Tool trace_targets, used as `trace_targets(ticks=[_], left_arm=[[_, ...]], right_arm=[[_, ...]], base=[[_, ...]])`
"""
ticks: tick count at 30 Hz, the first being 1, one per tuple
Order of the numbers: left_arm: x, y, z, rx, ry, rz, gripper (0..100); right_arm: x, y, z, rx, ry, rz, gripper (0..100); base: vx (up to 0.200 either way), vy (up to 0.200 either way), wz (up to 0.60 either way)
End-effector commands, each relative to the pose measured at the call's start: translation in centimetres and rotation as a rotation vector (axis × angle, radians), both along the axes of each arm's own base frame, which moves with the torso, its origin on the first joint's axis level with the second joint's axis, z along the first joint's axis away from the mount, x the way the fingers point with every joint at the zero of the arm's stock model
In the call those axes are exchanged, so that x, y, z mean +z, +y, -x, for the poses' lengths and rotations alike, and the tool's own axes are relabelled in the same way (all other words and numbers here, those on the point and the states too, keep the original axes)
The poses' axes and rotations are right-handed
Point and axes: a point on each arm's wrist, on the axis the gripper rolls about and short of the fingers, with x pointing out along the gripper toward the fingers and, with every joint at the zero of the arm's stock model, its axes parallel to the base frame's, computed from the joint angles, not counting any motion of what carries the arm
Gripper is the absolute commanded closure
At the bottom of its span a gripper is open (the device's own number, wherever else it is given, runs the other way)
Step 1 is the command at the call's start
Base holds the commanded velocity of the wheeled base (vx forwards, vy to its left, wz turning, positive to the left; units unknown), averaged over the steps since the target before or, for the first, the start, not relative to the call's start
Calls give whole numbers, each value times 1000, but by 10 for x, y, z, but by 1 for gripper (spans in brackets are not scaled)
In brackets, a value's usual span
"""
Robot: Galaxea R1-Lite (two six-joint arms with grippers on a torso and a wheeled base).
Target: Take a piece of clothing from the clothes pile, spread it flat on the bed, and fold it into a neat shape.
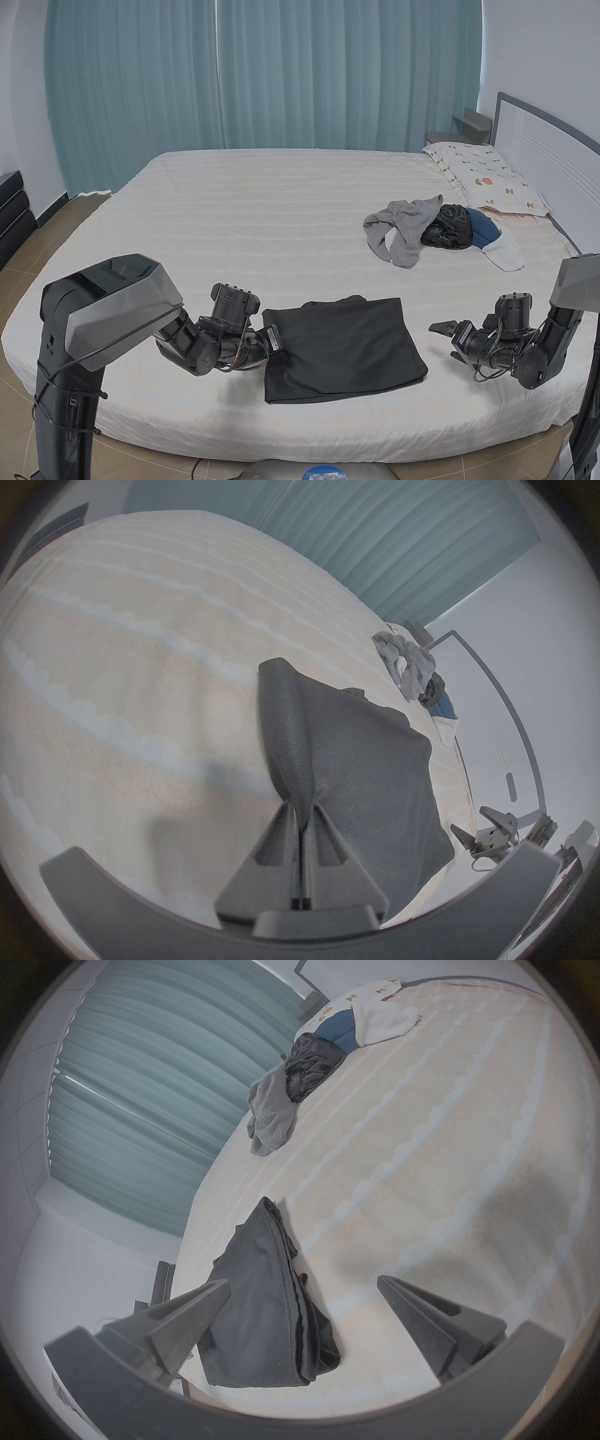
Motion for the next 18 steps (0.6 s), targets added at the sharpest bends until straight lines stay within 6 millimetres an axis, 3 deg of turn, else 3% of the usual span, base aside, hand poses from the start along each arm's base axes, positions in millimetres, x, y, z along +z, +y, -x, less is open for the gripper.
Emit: trace_targets(ticks=[1,18], left_arm=[[2,3,-1,10,-4,3,100],[10,12,0,22,-5,12,100]], right_arm=[[-1,0,1,2,5,0,0],[-4,-6,2,-17,22,1,0]], base=[[0,0,0],[0,0,0]])
